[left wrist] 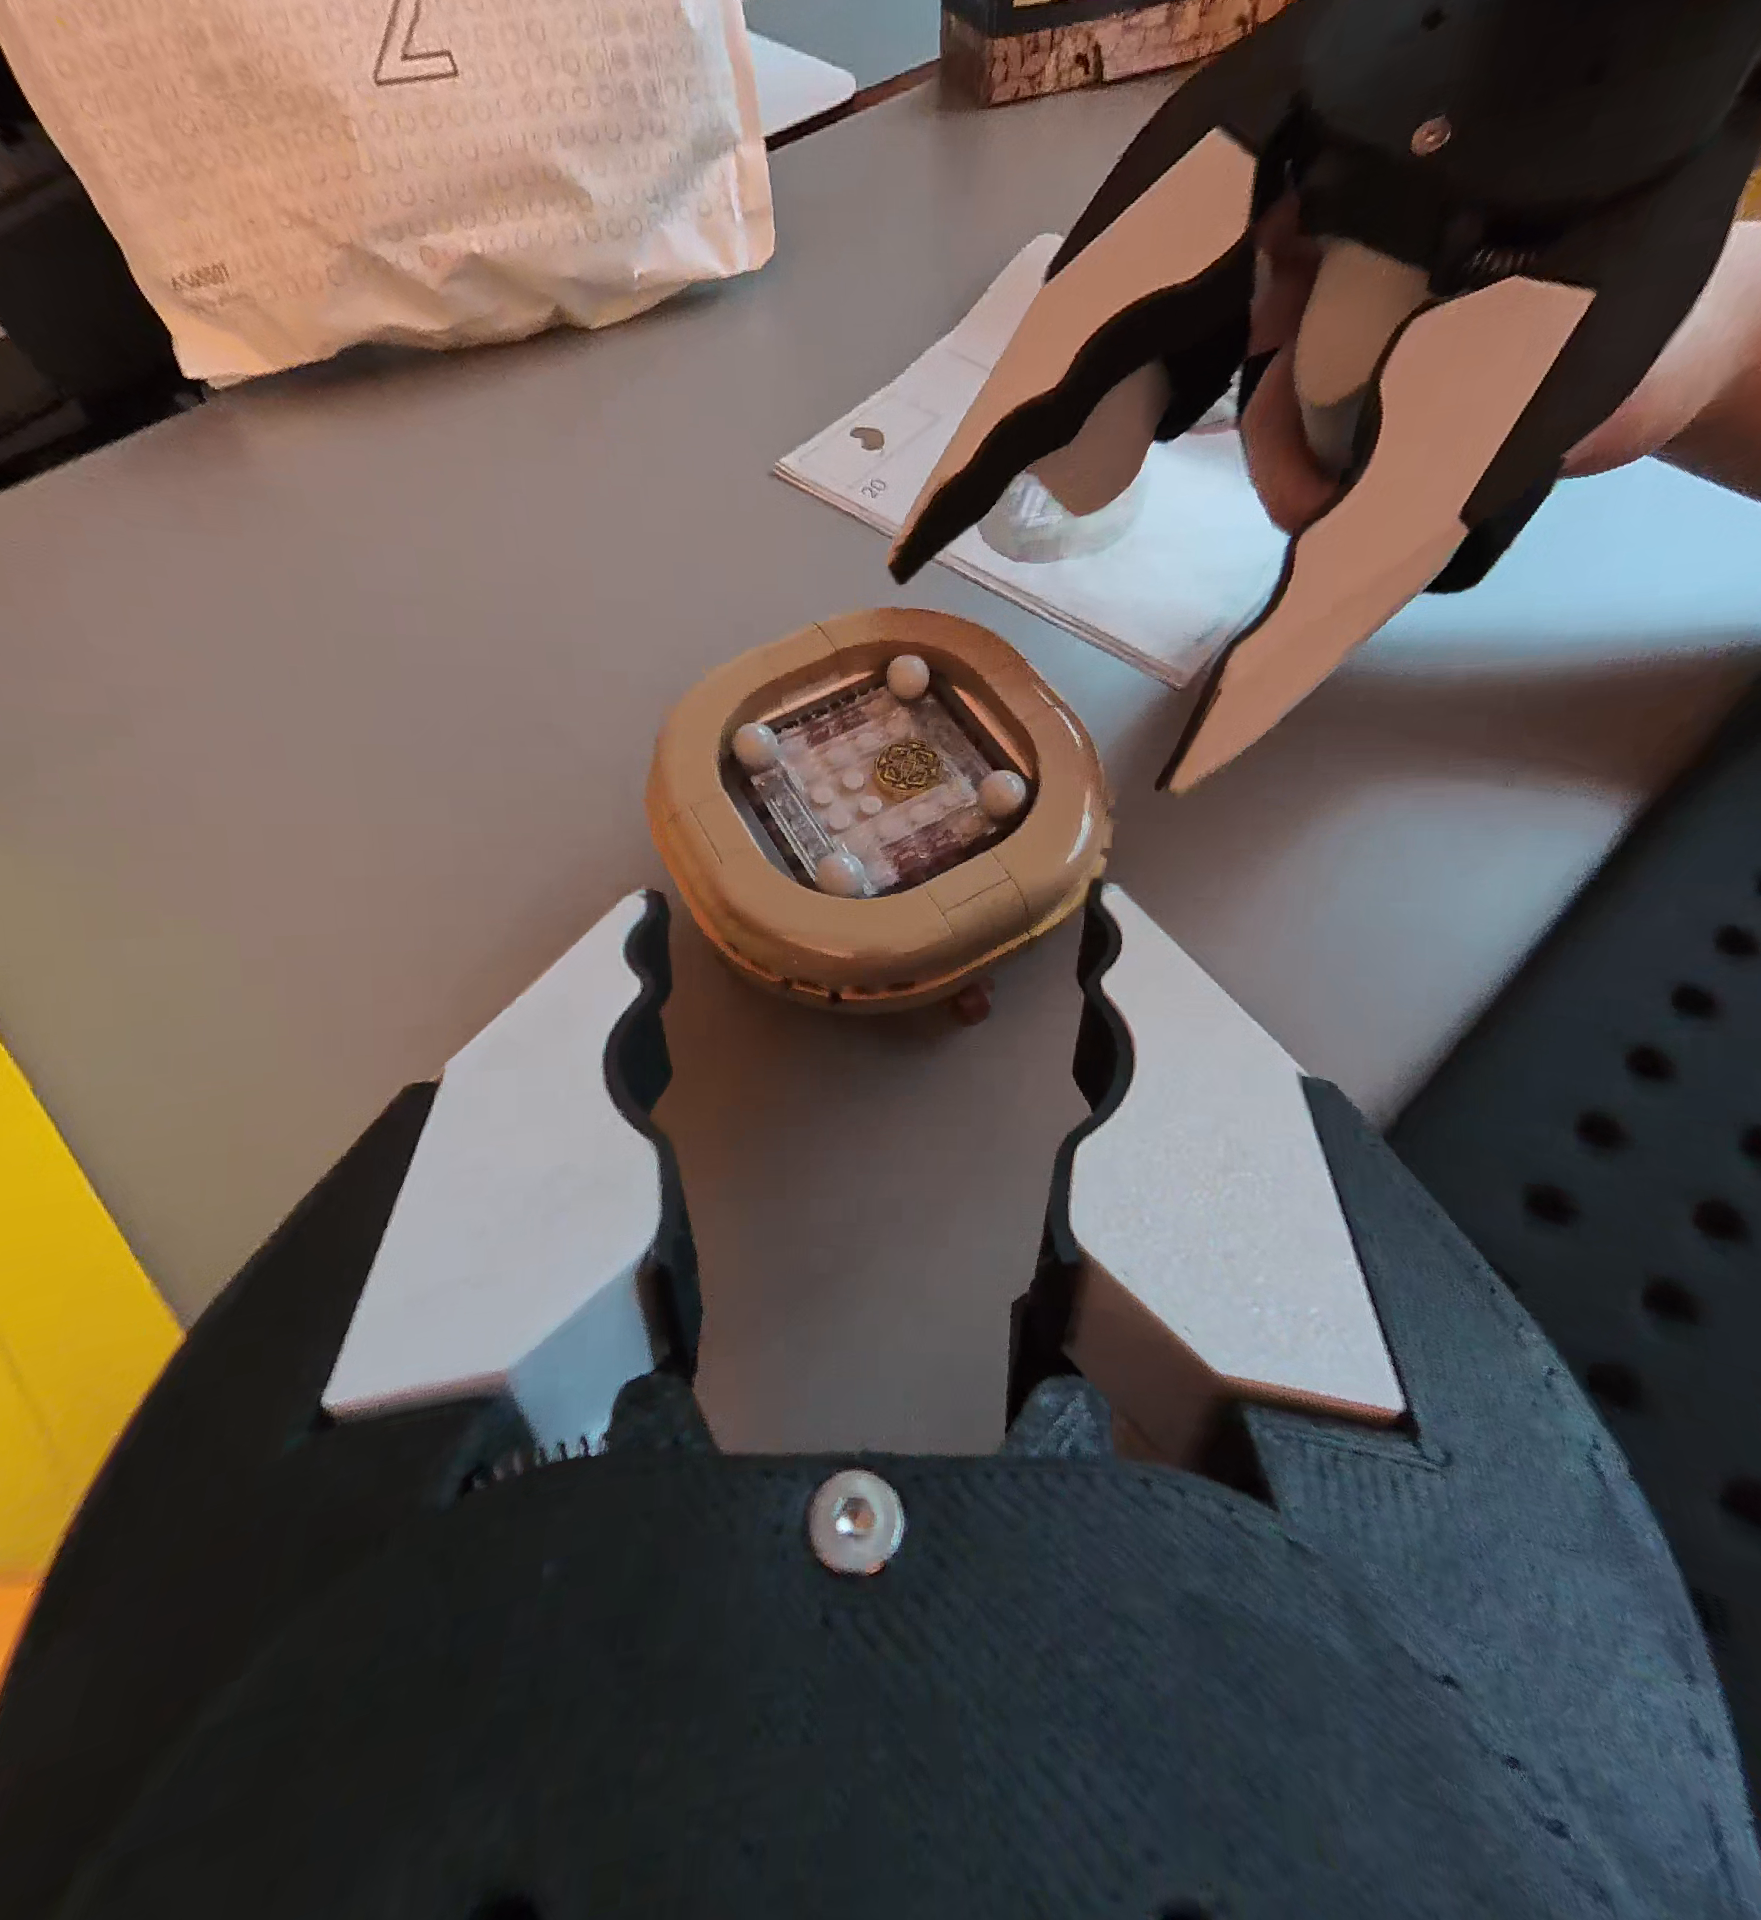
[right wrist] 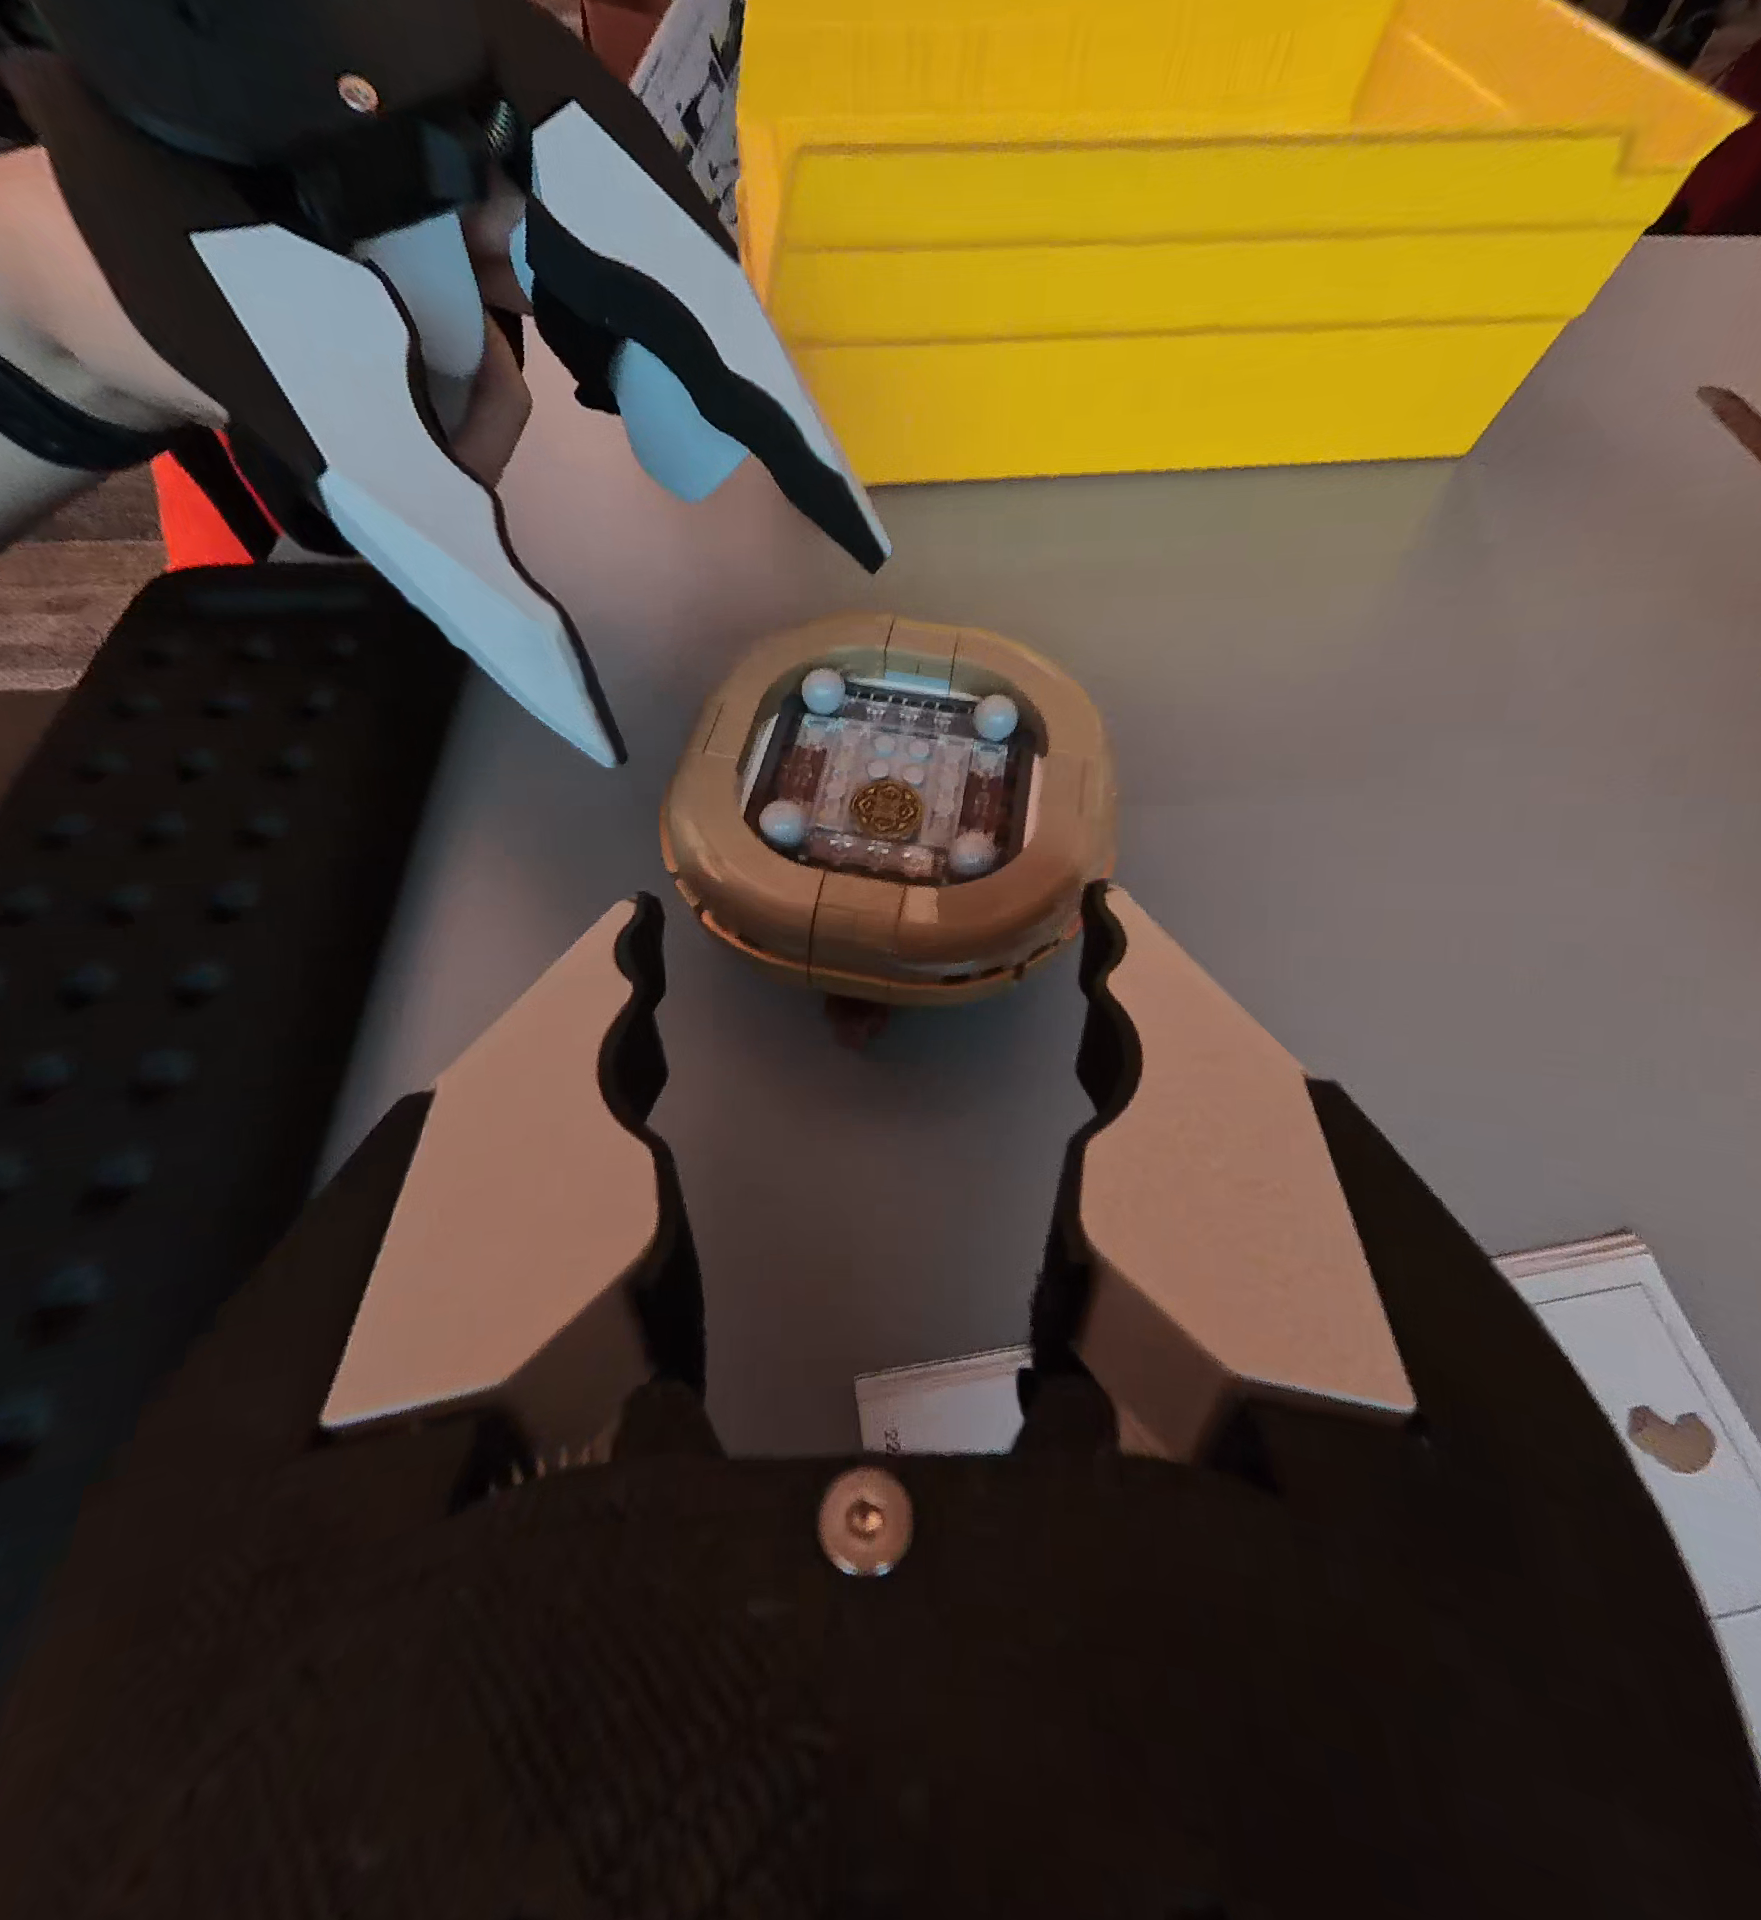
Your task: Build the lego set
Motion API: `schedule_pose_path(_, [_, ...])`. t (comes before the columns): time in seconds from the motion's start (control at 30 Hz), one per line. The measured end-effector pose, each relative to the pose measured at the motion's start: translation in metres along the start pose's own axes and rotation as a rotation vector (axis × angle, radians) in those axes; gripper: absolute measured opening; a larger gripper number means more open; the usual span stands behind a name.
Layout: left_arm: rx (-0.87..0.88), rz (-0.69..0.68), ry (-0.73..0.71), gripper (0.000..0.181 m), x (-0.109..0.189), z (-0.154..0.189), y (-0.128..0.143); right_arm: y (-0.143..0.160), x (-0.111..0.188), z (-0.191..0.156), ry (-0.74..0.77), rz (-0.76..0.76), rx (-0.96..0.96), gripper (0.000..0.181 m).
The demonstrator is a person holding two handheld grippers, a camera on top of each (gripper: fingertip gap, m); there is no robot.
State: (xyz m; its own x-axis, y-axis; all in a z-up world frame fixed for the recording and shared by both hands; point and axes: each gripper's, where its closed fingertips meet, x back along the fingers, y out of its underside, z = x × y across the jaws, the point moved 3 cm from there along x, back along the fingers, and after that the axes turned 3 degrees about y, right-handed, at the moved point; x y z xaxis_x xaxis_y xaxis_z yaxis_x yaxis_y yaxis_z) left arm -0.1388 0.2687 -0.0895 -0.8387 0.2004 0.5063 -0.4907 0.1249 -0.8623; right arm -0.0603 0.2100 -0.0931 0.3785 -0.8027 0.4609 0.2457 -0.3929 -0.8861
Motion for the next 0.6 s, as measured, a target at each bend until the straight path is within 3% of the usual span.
schedule_pose_path(0.23, [-0.018,0.008,0.02,0.072,-0.006,0.001,-0.005,-0.012,0.005,0.008,-0.002,0.071,-0.074,0.072])
schedule_pose_path(0.47, [0.025,-0.033,-0.04,0.083,-0.004,0.003,0.003,-0.009,0.008,0.019,0.032,0.075,-0.146,0.069])
schedule_pose_path(0.6, [0.036,-0.044,-0.089,0.08,-0.008,0.0,0.01,-0.015,0.008,0.025,-0.006,0.102,-0.167,0.069])
